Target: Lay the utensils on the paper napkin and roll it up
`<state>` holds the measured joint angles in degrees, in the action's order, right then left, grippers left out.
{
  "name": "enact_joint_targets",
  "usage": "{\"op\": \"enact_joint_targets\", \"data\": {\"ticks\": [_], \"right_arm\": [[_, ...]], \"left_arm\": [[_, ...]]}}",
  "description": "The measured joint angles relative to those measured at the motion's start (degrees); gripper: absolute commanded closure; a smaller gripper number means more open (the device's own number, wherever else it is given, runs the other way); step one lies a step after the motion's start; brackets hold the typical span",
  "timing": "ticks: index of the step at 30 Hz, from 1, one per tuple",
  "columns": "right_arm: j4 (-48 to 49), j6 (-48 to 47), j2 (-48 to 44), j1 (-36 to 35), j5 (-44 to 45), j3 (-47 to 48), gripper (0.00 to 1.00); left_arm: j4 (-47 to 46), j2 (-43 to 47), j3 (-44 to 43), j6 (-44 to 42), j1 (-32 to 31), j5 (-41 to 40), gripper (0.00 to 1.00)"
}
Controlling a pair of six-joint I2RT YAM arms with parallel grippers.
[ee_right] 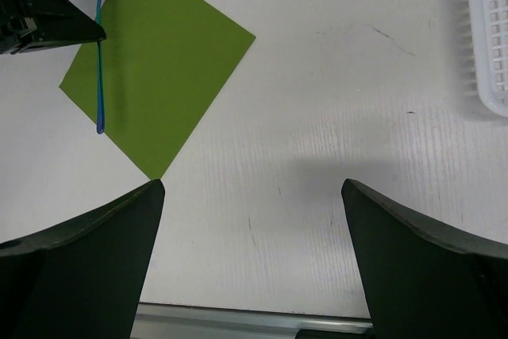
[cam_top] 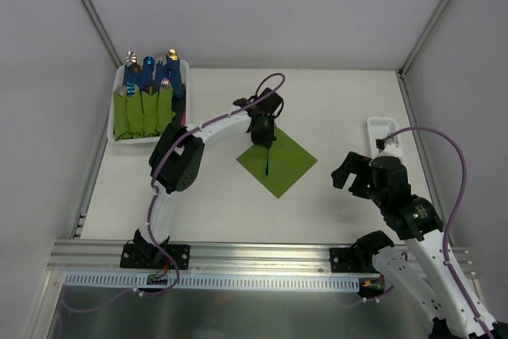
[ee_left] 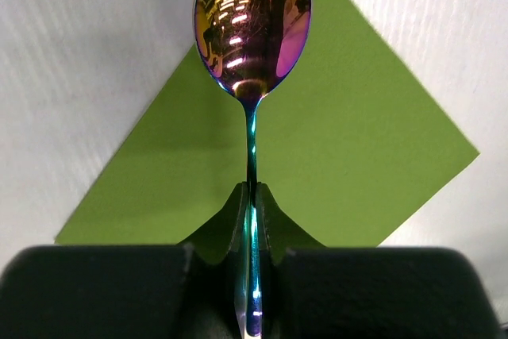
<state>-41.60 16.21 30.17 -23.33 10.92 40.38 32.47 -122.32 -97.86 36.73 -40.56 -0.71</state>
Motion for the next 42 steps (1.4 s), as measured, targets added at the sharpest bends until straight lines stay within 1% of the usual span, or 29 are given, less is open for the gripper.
{"op": "enact_joint_targets", "data": {"ticks": [7, 20, 36, 38, 41, 42], "right_arm": [[1.0, 0.0, 1.0, 0.3, -0.9, 0.0, 0.01], [1.5, 0.0, 1.5, 1.2, -2.8, 0.0, 0.01], [1.6, 0.0, 1.2, 1.9, -4.0, 0.0, 0.01], [1.9, 0.0, 1.2, 2.1, -4.2, 0.0, 0.01], [2.3, 0.0, 1.2, 2.2, -4.5, -0.2, 0.01], [2.4, 0.0, 1.2, 2.2, -4.6, -0.2, 0.01]], "left_arm": [[0.0, -2.9, -4.0, 0.2, 0.0, 0.1, 1.0], [1.1, -6.0, -5.1, 1.5, 0.0, 0.2, 0.99], [1.5, -7.6, -7.6, 3.2, 0.0, 0.7, 0.99], [1.6, -8.0, -7.6, 3.2, 0.0, 0.7, 0.99], [1.6, -8.5, -7.7, 3.2, 0.0, 0.7, 0.95], [1.7, -8.6, -7.8, 3.2, 0.0, 0.7, 0.92]]}}
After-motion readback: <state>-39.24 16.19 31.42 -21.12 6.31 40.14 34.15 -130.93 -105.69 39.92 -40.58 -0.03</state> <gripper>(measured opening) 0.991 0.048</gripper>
